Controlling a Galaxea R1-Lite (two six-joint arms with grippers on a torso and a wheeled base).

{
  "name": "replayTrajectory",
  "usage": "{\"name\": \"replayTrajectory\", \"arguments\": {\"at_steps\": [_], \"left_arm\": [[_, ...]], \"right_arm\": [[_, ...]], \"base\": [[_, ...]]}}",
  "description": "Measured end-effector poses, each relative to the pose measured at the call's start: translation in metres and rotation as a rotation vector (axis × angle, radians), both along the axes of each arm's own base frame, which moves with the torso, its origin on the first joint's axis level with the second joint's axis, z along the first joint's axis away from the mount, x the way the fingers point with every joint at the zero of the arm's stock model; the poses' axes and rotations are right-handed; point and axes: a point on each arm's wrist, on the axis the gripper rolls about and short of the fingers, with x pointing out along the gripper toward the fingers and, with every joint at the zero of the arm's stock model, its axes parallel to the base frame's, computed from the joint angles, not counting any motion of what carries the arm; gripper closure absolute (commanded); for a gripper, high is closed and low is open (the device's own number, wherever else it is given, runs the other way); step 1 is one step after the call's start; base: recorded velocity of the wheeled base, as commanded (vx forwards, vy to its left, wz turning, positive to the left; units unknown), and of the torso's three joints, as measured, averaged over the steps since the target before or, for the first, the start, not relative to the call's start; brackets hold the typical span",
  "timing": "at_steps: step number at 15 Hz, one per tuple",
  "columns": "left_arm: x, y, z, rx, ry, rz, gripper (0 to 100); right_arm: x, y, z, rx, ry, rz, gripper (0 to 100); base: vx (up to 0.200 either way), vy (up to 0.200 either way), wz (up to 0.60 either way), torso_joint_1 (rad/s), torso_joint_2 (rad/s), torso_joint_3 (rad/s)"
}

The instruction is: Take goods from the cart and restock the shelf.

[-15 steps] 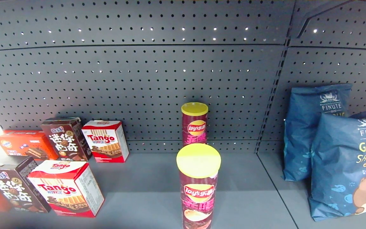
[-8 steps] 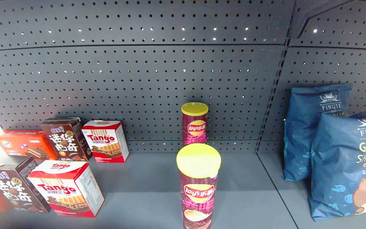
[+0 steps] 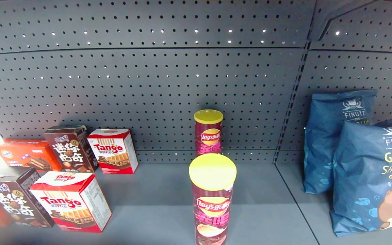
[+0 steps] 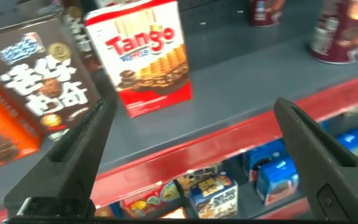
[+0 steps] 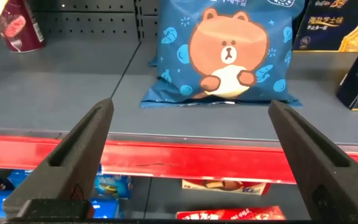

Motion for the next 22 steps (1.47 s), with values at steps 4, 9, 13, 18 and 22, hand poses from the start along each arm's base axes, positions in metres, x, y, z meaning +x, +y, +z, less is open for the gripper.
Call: {"name": "replayTrajectory", "arguments": {"at_steps": [4,9,13,18,22], "left_arm": [[0.008,-0.005,-0.017,0.025,0.001,-0.142,0],[0.012,-0.005,-0.024,-0.041,0.044,-0.057,0],[0.015,-0.002,-0.032,-0.090,0.033,0.145,0],[0.014,-0.006,-0.033,-0.124,0.028,0.303,0],[0.009,-0.006,-0.034,-0.115,-0.032,0.277,0]], "right_arm": [[0.000,0.000,0.000,0.000,-0.003,0.000,0],[0.000,0.000,0.000,0.000,-0.003,0.000,0],[0.000,0.000,0.000,0.000,-0.003,-0.001,0],[0.000,0.000,0.000,0.000,-0.003,0.000,0],[0.000,0.000,0.000,0.000,-0.003,0.000,0]], "base": [[0.000,0.000,0.00,0.000,0.00,0.000],[0.000,0.000,0.00,0.000,0.00,0.000],[0.000,0.000,0.00,0.000,0.00,0.000],[0.000,0.000,0.00,0.000,0.00,0.000],[0.000,0.000,0.00,0.000,0.00,0.000]]}}
